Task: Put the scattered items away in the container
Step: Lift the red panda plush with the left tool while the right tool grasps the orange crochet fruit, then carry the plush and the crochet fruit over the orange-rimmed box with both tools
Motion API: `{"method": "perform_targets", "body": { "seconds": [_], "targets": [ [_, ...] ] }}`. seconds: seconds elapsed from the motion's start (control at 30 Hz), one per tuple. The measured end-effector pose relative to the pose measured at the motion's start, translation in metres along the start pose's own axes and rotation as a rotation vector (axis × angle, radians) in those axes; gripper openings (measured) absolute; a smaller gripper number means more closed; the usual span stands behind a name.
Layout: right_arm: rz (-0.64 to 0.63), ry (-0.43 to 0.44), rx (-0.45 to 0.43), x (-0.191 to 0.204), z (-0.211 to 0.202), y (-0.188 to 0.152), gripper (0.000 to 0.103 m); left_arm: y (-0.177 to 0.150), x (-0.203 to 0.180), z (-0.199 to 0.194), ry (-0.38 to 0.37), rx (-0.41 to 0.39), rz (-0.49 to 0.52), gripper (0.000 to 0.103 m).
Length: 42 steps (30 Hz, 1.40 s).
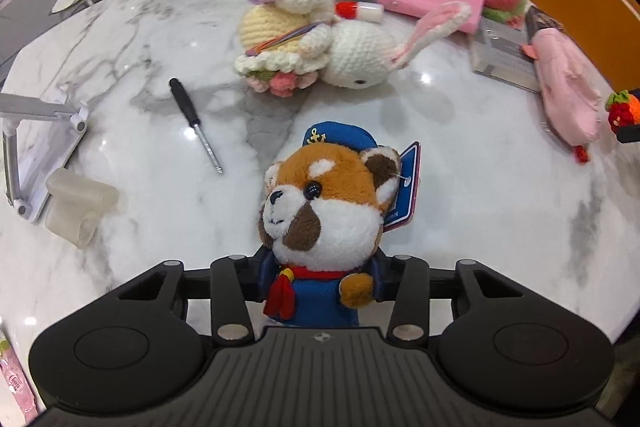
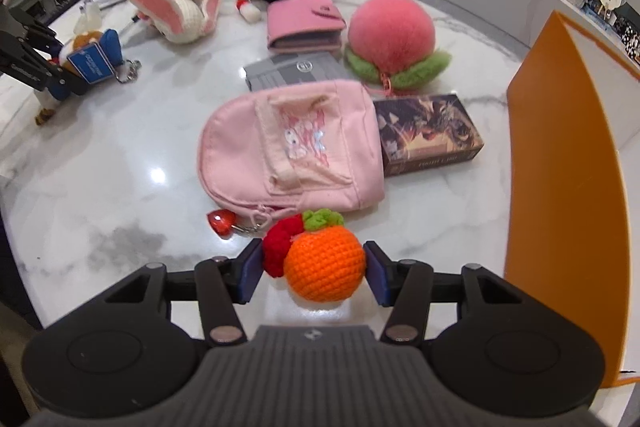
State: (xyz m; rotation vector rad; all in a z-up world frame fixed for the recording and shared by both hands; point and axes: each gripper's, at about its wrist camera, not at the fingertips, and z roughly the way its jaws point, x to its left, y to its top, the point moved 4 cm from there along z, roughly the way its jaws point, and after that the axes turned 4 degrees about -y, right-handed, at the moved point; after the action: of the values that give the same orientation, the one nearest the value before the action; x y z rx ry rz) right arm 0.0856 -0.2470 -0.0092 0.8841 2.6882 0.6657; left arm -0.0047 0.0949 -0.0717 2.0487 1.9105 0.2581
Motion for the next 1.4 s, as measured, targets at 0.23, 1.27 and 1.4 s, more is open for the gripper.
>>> {"method": "perform_targets", "body": {
  "seconds": [0.23,1.27,1.4],
  "targets": [
    [-0.028,0.01,-0.062,0.0,-0.033,0.016,0.056,0.014,-0.015,-0.042,0.016,-0.072,0.004,0.05],
    [0.066,-0.2,-0.423,-0.112,-0.207,0.08,0.056,0.187,-0.225,-0.155,0.007,-0.372,0.347,0.05],
    [0.097,-0.234,-0.426,-0.137,-0.218,0.075,0.056,0.204,-0.259,-0.144,-0.02,-0.378,0.387,0.05]
  ]
}}
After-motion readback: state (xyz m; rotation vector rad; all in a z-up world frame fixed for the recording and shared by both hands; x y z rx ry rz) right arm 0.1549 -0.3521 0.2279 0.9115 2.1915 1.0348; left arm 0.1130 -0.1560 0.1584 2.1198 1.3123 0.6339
